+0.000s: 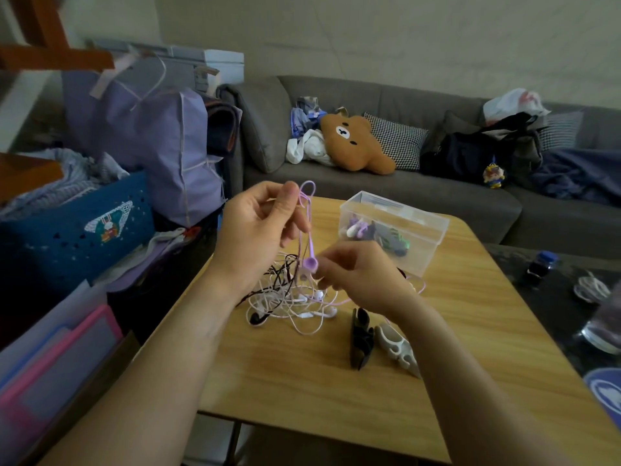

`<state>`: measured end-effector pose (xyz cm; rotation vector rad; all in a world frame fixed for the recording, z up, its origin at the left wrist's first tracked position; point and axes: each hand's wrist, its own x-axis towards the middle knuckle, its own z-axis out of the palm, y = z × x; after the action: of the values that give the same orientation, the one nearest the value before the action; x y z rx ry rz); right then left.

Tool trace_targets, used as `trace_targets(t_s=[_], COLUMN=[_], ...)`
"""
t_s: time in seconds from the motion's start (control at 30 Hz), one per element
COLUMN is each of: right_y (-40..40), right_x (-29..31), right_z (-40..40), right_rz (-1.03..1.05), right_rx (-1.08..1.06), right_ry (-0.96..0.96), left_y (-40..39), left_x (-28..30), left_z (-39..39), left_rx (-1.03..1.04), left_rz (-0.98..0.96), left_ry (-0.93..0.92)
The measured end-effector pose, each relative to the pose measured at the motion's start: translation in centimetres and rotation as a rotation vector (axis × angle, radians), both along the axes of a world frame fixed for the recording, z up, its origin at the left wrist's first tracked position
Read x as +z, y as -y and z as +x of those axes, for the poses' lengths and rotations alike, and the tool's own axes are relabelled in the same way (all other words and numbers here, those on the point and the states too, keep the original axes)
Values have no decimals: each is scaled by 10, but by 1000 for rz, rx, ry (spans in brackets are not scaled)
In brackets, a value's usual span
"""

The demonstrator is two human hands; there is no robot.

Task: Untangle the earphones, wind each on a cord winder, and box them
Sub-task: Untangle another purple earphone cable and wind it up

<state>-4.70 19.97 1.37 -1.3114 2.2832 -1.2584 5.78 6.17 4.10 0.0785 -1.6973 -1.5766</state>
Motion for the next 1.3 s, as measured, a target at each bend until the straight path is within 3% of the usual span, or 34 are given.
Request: trace_targets(t_s=[0.2,0.27,0.37,0.43,0.57,0.67,0.77,0.97,1.03,1.1,1.2,1.23,1.3], right_y=[-1,7,22,22,10,5,2,-2,-9,-14,-14,-12,-9], right_x=[-1,-3,-7,-10,-17,-23,-29,-20,-9,3,17,22,31], right_z=[-1,8,17,18,10,0,-3,-15,-20,-21,-15,-11,-2], right_rz=[-19,-89,-166,-120,-23,219,395,370,224,-73,-391,-440,-490], right_rx=[96,80,88,56,-41,-125,-60,-51,-75,-100,-11,23,104], right_ry=[116,86,78,77,51,-80,-113,-217,-122,187,650,737,844], left_y=[30,23,7,4,19,27,30,51,58,62,54,46,25], left_x=[-5,-3,2,6,10,10,14,3,-7,-19,-27,-25,-18], left_z=[7,9,10,10,18,22,26,28,25,23,20,19,16], left_rx=[313,228,-56,-134,-30,-15,31,374,463,519,683,750,685], left_rz=[-92,-87,79,259,478,516,547,369,312,220,-109,-224,-406], left_ry=[113,143,135,83,11,-42,-111,9,162,394,808,863,695])
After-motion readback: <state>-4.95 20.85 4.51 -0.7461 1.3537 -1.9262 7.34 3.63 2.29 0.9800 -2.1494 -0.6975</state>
